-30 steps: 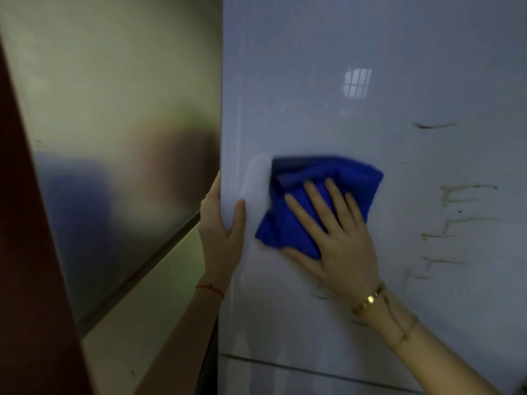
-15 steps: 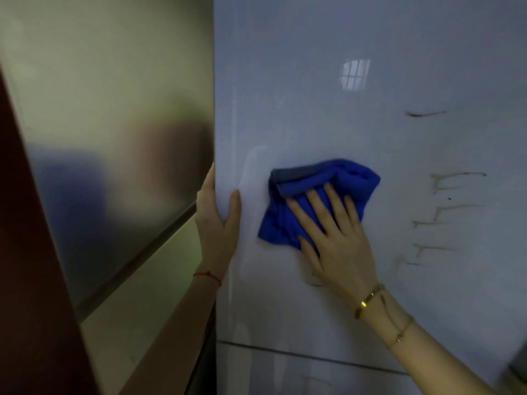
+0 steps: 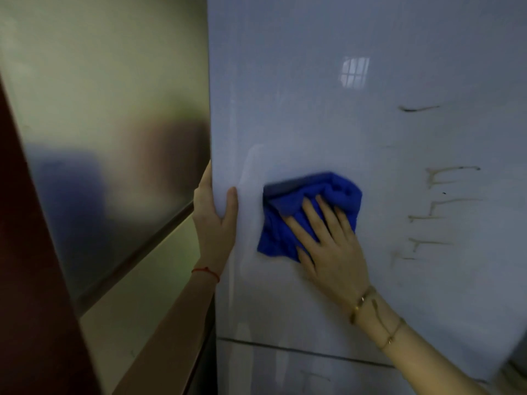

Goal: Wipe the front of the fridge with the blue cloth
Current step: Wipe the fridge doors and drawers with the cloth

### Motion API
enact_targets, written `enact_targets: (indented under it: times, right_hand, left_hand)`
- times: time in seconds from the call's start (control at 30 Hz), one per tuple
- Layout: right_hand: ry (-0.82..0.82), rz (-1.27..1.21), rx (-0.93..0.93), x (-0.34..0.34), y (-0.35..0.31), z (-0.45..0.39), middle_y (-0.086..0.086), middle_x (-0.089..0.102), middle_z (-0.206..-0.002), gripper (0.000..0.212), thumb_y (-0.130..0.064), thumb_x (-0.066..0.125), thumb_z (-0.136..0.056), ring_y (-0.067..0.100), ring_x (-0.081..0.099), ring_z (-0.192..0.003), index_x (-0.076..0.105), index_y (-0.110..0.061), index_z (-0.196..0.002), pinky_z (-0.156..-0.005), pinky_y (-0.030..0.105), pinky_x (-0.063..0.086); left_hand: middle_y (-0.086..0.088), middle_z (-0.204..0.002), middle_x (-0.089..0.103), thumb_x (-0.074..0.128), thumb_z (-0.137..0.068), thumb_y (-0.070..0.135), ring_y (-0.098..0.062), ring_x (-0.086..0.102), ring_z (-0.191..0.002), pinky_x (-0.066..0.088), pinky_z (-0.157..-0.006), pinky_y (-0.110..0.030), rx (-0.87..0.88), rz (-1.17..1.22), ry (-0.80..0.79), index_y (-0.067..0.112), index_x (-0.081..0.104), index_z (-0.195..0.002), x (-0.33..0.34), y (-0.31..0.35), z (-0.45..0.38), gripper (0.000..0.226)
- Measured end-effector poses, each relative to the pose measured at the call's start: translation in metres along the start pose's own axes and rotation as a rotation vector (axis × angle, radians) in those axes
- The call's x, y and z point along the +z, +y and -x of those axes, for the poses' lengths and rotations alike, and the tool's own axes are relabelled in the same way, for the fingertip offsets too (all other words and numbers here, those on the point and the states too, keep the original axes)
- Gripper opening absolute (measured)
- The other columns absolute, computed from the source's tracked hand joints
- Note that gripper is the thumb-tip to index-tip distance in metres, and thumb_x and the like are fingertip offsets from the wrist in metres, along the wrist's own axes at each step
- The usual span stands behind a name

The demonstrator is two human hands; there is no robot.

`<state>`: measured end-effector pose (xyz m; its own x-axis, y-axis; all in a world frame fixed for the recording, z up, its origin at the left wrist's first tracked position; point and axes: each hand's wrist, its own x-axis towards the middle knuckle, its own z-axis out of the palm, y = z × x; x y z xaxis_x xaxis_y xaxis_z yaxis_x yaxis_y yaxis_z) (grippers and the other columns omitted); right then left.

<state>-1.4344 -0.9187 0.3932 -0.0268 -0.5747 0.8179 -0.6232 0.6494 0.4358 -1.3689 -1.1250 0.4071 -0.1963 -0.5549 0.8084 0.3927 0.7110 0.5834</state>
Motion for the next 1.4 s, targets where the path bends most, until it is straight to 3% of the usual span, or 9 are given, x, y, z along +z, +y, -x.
enact_targets:
  times: [0.17,0.4,0.6,0.77,0.87,1.03,1.17,1.3,1.4]
  right_hand:
    - [-0.090,0.068,-0.013,-0.003,0.005,0.058,0.010,0.030,-0.150,0.055,-0.034,0.049,-0.091,0.028,0.010,-0.147,0.035,-0.024,-0.143,-0.122,0.042,0.006]
    - [0.059,-0.055,0.178,-0.025,0.014,-0.057,0.007,0.019,-0.158,0.077,-0.069,0.049,-0.084,0.035,0.012,-0.147,0.035,-0.026,-0.147,-0.122,0.052,0.006]
    - [0.043,-0.047,0.021,0.000,0.000,0.024,0.005,0.035,-0.149,0.059,-0.052,0.060,-0.087,0.032,0.033,-0.137,0.047,-0.025,-0.139,-0.113,0.046,0.029]
    - [-0.021,-0.018,-0.025,0.006,-0.004,0.078,0.004,0.038,-0.145,0.056,-0.050,0.053,-0.091,0.027,0.039,-0.131,0.040,-0.025,-0.140,-0.115,0.039,0.024]
    - [-0.046,0.035,-0.045,0.009,-0.005,0.099,0.004,0.037,-0.145,0.053,-0.052,0.049,-0.092,0.028,0.039,-0.130,0.042,-0.026,-0.138,-0.109,0.042,0.031]
    - [0.025,0.047,0.083,-0.005,0.007,0.011,0.004,0.021,-0.157,0.064,-0.058,0.048,-0.090,0.031,0.006,-0.149,0.035,-0.029,-0.146,-0.122,0.045,0.003]
    - [0.129,-0.017,0.252,-0.014,0.002,-0.054,0.005,0.017,-0.157,0.060,-0.048,0.049,-0.095,0.035,0.014,-0.147,0.030,-0.028,-0.148,-0.122,0.047,0.004]
    - [0.069,0.028,0.066,-0.002,-0.006,-0.019,0.003,0.021,-0.158,0.062,-0.030,0.055,-0.093,0.030,0.017,-0.147,0.028,-0.027,-0.149,-0.121,0.043,0.009]
    - [0.076,0.031,0.034,-0.010,0.017,-0.010,0.003,0.025,-0.156,0.063,-0.017,0.055,-0.089,0.030,0.016,-0.146,0.031,-0.024,-0.147,-0.121,0.042,0.006]
  left_hand:
    - [0.005,-0.130,0.054,0.046,-0.096,0.043,-0.009,0.056,-0.115,0.047,-0.097,-0.024,0.004,0.038,-0.016,0.024,0.033,-0.149,0.000,-0.002,0.000,0.057]
    - [0.005,-0.130,0.055,0.046,-0.096,0.045,-0.006,0.057,-0.113,0.048,-0.092,-0.019,0.010,0.046,-0.015,0.022,0.034,-0.148,0.001,0.000,0.000,0.058]
    - [0.004,-0.133,0.054,0.047,-0.097,0.040,-0.006,0.056,-0.117,0.047,-0.097,-0.021,0.007,0.041,-0.007,0.023,0.034,-0.148,0.000,0.001,0.000,0.056]
    - [0.003,-0.131,0.055,0.049,-0.098,0.035,-0.008,0.056,-0.116,0.050,-0.098,-0.029,0.007,0.043,-0.005,0.022,0.034,-0.148,0.000,0.001,0.000,0.054]
    - [0.007,-0.130,0.054,0.049,-0.098,0.036,-0.005,0.056,-0.114,0.049,-0.097,-0.027,0.006,0.043,-0.002,0.021,0.034,-0.148,0.000,0.002,0.000,0.055]
    - [0.002,-0.131,0.055,0.048,-0.097,0.039,-0.008,0.057,-0.114,0.050,-0.095,-0.026,-0.012,0.041,-0.012,0.022,0.034,-0.148,0.000,0.002,0.001,0.056]
    - [0.000,-0.133,0.054,0.047,-0.097,0.040,-0.009,0.055,-0.117,0.048,-0.096,-0.022,-0.003,0.035,-0.016,0.021,0.034,-0.148,0.000,0.001,0.002,0.056]
    - [0.000,-0.134,0.053,0.047,-0.097,0.039,-0.012,0.055,-0.120,0.049,-0.099,-0.029,0.001,0.047,-0.019,0.022,0.034,-0.148,0.000,0.003,0.001,0.056]
    - [0.009,-0.134,0.051,0.048,-0.097,0.039,-0.005,0.053,-0.120,0.045,-0.099,-0.022,-0.006,0.033,-0.015,0.025,0.033,-0.148,-0.001,0.005,0.001,0.056]
